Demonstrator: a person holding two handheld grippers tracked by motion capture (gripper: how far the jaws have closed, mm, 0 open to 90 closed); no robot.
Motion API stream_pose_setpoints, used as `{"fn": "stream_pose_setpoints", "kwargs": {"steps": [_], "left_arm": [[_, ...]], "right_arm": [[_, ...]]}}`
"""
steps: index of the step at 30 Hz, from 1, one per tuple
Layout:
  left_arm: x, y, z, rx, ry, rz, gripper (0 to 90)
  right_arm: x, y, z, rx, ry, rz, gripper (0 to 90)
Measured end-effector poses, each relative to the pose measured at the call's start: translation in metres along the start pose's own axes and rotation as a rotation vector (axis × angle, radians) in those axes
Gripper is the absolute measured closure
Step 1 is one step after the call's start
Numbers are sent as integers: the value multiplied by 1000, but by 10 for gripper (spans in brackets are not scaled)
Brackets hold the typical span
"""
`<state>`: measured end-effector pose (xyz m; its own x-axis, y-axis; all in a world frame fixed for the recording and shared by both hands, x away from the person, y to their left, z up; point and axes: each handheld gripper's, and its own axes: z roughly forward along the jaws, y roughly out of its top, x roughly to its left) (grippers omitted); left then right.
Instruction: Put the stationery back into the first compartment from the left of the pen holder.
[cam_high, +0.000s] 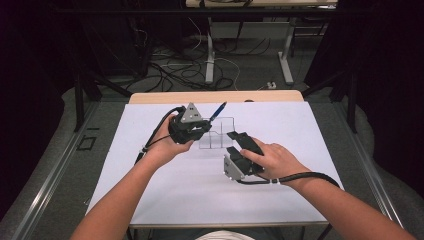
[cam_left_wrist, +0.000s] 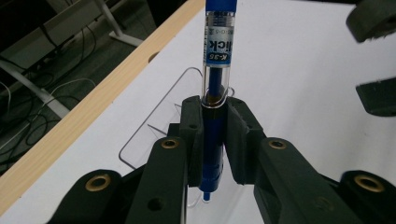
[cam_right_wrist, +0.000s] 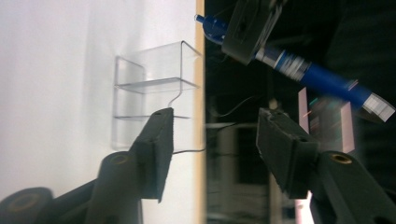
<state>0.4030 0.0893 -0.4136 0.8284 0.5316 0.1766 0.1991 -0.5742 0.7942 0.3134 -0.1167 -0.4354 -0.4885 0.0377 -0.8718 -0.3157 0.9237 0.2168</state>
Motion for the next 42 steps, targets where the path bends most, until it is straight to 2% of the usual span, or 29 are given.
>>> {"fn": "stream_pose_setpoints", "kwargs": {"steps": [2,3,4,5,6,8,10,12,14,15,16,17,20,22,24,29,34,36,42], "left_arm": [[3,0,2,-26,5,-18,782],[3,1,3,-36,9,-36,782],[4,1,4,-48,11,-52,782],[5,1,5,-58,14,-61,782],[6,1,6,-73,20,-71,782],[8,0,7,-86,20,-92,782],[10,-1,9,-101,24,-114,782],[13,-3,12,-110,32,-123,782],[15,-6,15,-115,44,-138,782],[16,-6,16,-115,47,-149,782],[16,-7,17,-116,53,-153,782],[18,-8,19,-120,59,-164,782],[21,-10,21,-145,70,-197,783],[24,-13,23,-159,76,-233,783],[26,-16,25,-165,81,-251,783],[31,-24,31,-177,91,-296,783],[32,-29,41,-168,106,-313,782],[32,-31,43,-167,108,-330,782],[34,-37,50,-152,123,-343,782]], "right_arm": [[-2,-5,5,-59,-18,85,460],[-5,-7,6,-42,-5,157,403],[-5,-7,6,-42,-5,157,403],[-7,-9,7,-25,8,219,352],[-7,-9,7,-25,8,219,352],[-6,-11,7,-34,10,298,306],[-8,-11,7,-35,17,356,271],[-10,-12,8,-41,32,433,227],[-13,-14,9,-36,57,490,185],[-15,-16,10,-41,94,590,154],[-15,-16,10,-41,94,590,154],[-16,-17,11,-42,107,612,153],[-18,-22,12,-54,147,720,146],[-18,-25,13,-55,161,771,132],[-18,-28,14,-55,164,814,100],[-17,-34,13,-55,169,886,27],[-14,-40,14,-49,151,946,0],[-13,-43,14,-51,150,985,0],[-8,-52,15,-66,150,1092,0]]}}
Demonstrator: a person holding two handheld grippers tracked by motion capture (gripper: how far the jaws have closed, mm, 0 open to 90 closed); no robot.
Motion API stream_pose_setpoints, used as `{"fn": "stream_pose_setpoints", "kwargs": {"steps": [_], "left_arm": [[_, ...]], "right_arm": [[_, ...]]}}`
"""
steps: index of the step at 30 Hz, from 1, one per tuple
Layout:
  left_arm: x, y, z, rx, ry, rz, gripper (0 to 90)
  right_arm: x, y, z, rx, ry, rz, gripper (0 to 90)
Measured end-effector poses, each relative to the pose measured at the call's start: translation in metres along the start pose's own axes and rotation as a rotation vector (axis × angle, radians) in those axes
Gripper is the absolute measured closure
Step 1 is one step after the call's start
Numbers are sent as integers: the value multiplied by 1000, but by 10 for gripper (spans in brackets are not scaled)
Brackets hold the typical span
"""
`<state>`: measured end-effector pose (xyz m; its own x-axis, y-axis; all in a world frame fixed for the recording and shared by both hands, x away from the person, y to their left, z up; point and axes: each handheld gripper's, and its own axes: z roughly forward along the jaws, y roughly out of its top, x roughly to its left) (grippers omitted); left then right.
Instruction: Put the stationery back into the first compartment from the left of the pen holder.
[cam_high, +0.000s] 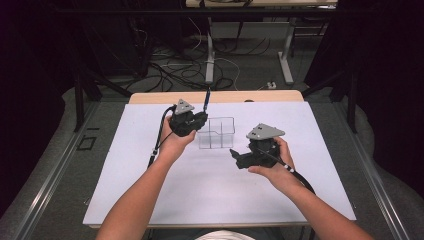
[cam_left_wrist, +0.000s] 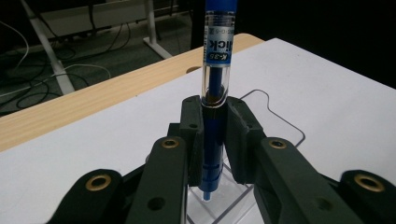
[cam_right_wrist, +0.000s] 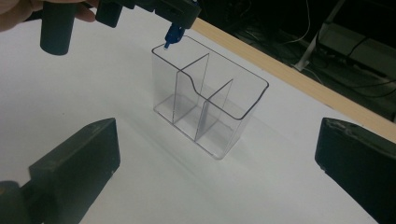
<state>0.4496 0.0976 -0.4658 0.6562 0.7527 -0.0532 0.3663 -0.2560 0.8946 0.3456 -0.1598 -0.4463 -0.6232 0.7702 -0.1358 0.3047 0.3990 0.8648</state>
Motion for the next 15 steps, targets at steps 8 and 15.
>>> {"fn": "stream_pose_setpoints", "kwargs": {"steps": [8,15], "left_arm": [[5,-11,7,32,10,-22,780],[6,-14,11,42,9,-29,777]], "right_arm": [[-10,-13,-1,-1,-1,91,0],[-17,-17,-3,-4,-12,116,0]]}}
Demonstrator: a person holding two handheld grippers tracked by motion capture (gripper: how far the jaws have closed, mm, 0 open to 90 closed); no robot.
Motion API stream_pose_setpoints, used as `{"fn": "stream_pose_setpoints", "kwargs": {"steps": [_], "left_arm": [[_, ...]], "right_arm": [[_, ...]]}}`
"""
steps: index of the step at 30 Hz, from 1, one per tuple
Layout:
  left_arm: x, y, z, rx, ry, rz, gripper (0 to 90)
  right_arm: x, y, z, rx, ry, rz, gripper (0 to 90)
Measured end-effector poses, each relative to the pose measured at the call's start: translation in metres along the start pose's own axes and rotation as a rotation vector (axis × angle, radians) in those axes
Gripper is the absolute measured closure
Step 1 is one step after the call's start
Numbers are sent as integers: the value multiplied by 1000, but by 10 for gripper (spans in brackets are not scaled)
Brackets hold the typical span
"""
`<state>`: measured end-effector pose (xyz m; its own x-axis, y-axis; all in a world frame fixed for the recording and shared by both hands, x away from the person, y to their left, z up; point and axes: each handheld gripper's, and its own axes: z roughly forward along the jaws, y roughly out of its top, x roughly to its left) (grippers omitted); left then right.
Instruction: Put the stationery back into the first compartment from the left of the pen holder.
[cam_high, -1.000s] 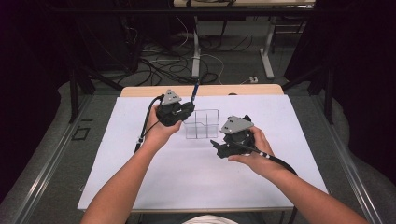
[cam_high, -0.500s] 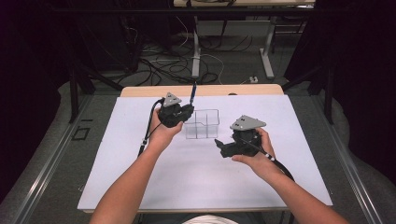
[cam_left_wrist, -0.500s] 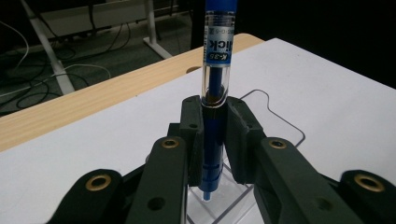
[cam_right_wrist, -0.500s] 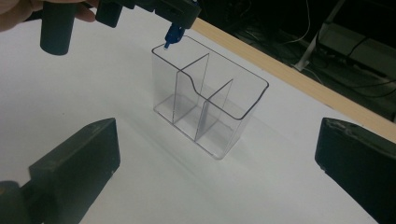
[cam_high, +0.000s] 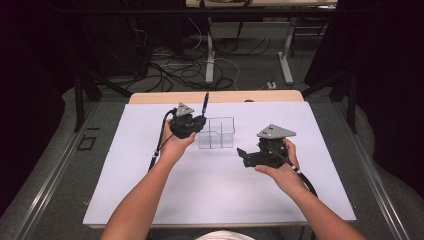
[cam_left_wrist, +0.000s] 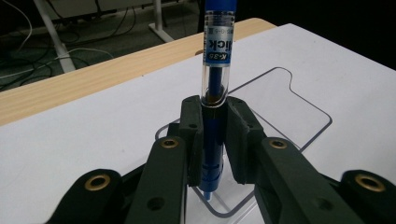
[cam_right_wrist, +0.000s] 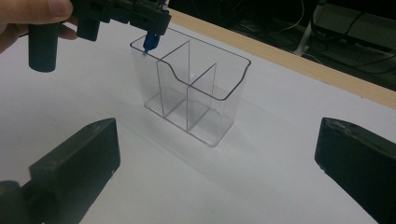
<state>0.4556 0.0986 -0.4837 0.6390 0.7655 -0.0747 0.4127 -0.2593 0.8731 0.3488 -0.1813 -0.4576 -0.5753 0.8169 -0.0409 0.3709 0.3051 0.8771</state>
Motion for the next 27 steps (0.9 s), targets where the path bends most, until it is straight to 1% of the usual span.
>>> {"fn": "stream_pose_setpoints", "kwargs": {"steps": [2,3,4,5,6,8,9,10,12,13,15,16,17,18,20,22,24,26,27], "left_arm": [[-1,0,0,-1,-9,-5,766],[-1,0,-1,-4,-8,-8,731],[-2,0,-2,-7,-17,-10,680],[-2,0,-3,-1,-21,-6,637],[-2,0,-5,5,-16,3,612],[-3,1,-11,-5,-8,5,569],[-2,2,-14,-16,-4,5,547],[-1,2,-17,-25,-6,-4,518],[1,3,-25,-38,3,-5,467],[3,3,-29,-38,-3,-6,441],[4,3,-39,-38,9,17,382],[5,2,-44,-39,7,14,373],[7,2,-49,-46,0,6,363],[8,1,-55,-53,-7,-1,352],[11,-2,-66,-63,-18,-15,344],[14,-4,-76,-69,-24,-51,315],[17,-7,-88,-78,-33,-68,312],[18,-10,-97,-88,-31,-74,281],[20,-13,-104,-93,-30,-84,257]], "right_arm": [[-1,0,-1,-3,-2,3,0],[-2,-1,-1,-5,-2,6,0],[-2,-1,-1,-6,-5,9,0],[-3,-2,-2,-4,-6,10,0],[-4,-2,-2,-4,-6,10,0],[-6,-4,-2,-9,-16,13,0],[-6,-5,-2,-1,-17,22,0],[-7,-6,-3,-3,-16,27,0],[-10,-8,-3,-2,-23,23,0],[-11,-9,-4,-2,-26,29,0],[-13,-11,-5,-6,-33,38,0],[-14,-11,-6,-14,-37,42,0],[-15,-12,-7,-14,-39,44,0],[-17,-13,-7,-17,-45,37,0],[-18,-14,-9,-18,-52,46,0],[-20,-15,-10,-18,-56,56,0],[-22,-15,-12,-16,-66,62,0],[-25,-16,-14,-20,-73,68,0],[-26,-17,-15,-23,-79,65,0]]}}
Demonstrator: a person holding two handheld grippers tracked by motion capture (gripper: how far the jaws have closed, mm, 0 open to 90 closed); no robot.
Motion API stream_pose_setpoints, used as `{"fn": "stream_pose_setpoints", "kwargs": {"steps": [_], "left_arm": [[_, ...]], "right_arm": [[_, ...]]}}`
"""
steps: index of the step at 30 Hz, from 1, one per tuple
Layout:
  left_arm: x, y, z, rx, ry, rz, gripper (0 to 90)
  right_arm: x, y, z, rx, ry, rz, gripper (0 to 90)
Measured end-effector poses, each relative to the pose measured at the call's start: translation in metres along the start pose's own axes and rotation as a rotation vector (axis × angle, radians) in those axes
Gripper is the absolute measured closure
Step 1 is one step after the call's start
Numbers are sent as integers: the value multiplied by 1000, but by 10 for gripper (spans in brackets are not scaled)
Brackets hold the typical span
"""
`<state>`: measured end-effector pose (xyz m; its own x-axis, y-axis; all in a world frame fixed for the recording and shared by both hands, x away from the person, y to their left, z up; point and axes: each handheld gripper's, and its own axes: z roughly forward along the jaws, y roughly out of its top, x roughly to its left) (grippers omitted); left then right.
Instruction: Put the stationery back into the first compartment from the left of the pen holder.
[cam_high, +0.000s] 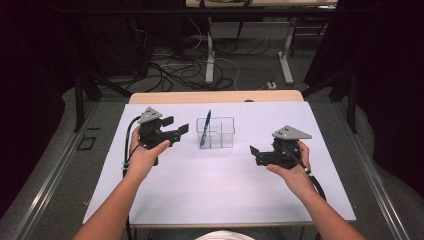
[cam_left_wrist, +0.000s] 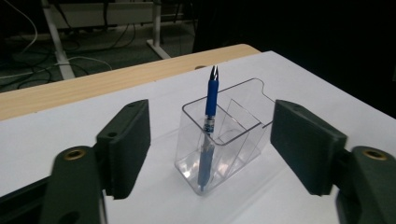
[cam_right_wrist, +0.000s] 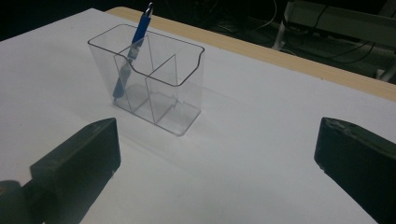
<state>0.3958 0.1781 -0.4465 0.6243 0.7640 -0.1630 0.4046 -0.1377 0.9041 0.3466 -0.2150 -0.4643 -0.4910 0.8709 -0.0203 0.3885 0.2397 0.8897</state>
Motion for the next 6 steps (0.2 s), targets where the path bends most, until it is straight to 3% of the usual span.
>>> {"fn": "stream_pose_setpoints", "kwargs": {"steps": [6], "left_arm": [[8,-10,-25,-38,23,-41,82]], "right_arm": [[-7,-3,-3,3,-22,19,0]]}}
